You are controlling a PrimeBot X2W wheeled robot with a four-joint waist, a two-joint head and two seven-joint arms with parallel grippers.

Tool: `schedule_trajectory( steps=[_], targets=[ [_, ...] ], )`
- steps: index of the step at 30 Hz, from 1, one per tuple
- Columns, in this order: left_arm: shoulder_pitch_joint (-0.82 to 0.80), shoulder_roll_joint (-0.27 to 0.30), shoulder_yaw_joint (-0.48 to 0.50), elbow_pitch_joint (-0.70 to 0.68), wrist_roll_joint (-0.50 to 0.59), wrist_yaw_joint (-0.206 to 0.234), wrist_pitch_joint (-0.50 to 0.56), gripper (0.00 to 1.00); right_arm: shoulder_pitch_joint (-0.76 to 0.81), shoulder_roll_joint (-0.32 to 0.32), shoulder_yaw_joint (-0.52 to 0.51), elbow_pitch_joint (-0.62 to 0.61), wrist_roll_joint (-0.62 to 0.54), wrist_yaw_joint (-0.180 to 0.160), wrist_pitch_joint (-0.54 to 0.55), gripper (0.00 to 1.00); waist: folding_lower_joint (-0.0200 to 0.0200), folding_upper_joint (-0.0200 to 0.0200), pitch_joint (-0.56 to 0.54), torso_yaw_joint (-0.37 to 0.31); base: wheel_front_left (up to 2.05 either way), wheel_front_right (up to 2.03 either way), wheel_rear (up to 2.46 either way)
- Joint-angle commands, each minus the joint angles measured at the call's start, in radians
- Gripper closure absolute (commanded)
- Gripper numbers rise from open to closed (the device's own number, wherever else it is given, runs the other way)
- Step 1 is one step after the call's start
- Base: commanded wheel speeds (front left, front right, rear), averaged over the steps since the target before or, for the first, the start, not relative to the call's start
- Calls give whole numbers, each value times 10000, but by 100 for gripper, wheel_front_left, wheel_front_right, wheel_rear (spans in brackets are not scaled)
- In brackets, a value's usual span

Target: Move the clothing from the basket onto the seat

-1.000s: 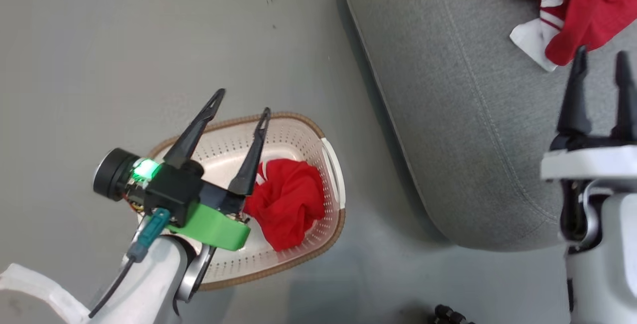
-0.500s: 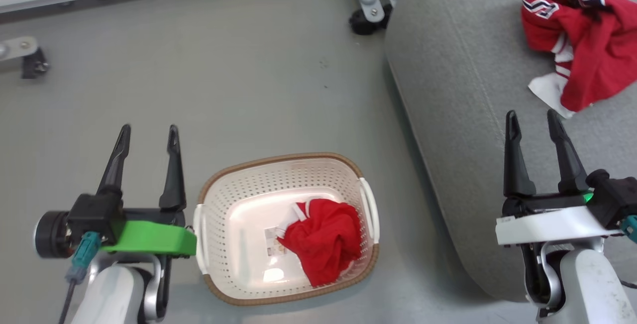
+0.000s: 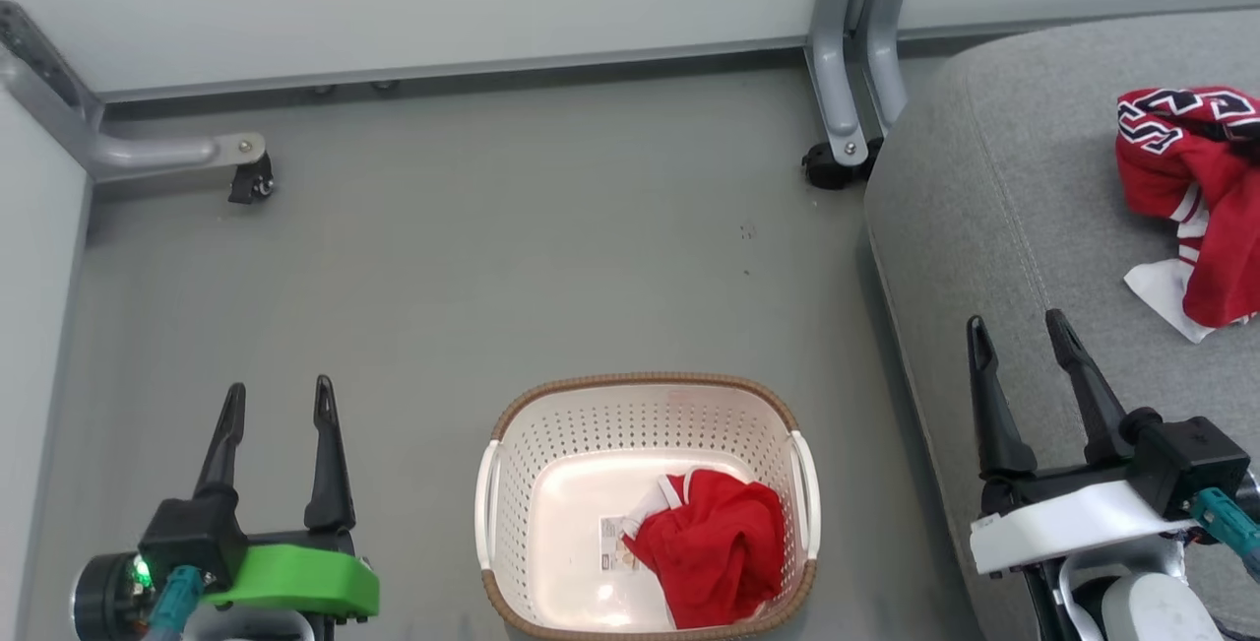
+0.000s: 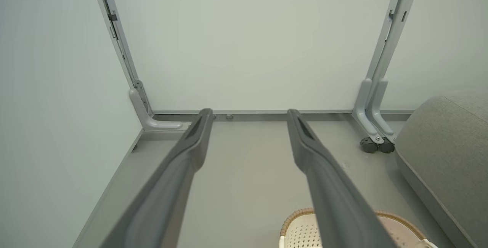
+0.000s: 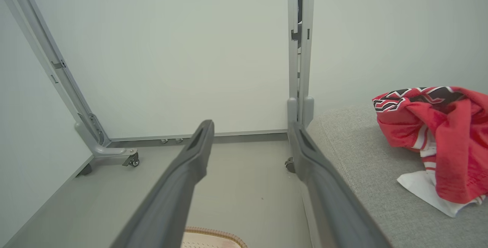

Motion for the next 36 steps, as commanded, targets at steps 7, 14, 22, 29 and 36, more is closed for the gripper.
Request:
schedule_trajectory(
  steps=[7, 14, 22, 29, 36],
  targets=[
    [664, -338, 139, 320, 444, -344, -6, 0, 879, -60, 80, -397, 15, 1, 487, 0, 1, 0, -1145, 125, 0, 0, 0],
    [937, -486, 299, 544, 687, -603, -7, 0, 1406, -65, 95, -696, 3, 1, 846, 0, 1, 0, -1398, 106, 0, 0, 0],
    [934, -598, 504, 781, 850, -777, -7, 0, 1496, -140, 77, -807, 21, 1, 993, 0, 1, 0, -1408, 58, 0, 0, 0],
    [832, -686, 605, 923, 984, -884, -7, 0, 1392, -108, 146, -833, 8, 1, 1015, 0, 1, 0, -1373, 44, 0, 0, 0],
    [772, -775, 723, 1010, 1096, -964, -7, 0, 1348, -95, 163, -842, 14, 1, 1021, 0, 1, 0, -1352, 50, 0, 0, 0]
  ],
)
